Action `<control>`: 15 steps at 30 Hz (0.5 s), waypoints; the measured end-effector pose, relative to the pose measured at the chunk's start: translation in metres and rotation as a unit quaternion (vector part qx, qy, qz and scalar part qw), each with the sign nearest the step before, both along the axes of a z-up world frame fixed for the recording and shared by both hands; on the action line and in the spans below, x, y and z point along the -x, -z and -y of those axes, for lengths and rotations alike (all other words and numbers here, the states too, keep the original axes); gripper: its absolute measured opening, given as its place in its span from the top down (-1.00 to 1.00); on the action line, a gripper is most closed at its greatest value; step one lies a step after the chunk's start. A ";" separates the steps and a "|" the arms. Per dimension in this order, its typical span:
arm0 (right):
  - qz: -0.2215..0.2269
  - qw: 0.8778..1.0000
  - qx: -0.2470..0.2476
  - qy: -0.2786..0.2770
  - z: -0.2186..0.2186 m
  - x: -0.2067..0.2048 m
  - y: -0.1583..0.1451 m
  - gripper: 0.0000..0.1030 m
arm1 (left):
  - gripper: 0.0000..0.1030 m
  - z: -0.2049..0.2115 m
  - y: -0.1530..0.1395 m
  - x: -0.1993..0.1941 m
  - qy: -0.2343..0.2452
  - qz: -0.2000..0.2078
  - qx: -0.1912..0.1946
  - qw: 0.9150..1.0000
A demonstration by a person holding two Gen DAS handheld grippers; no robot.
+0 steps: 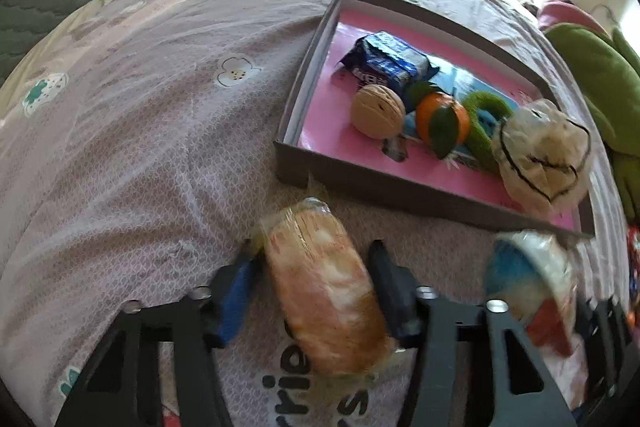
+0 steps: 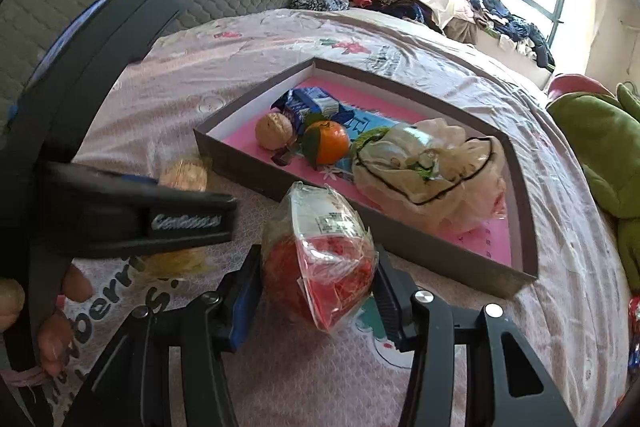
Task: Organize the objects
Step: 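Close left tool on the biscuit packet while right tool closes on the clear bag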
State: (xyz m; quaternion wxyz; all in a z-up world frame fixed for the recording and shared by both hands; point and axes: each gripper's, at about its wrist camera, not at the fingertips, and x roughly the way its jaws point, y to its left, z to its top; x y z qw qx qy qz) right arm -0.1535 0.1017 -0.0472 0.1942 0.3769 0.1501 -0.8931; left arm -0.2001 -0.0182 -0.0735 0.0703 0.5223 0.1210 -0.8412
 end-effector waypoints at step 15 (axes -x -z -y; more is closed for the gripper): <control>-0.021 0.997 0.060 0.050 -0.034 -0.014 -0.043 0.01 | 0.20 -0.013 -0.036 -0.033 0.044 -0.055 0.036 0.997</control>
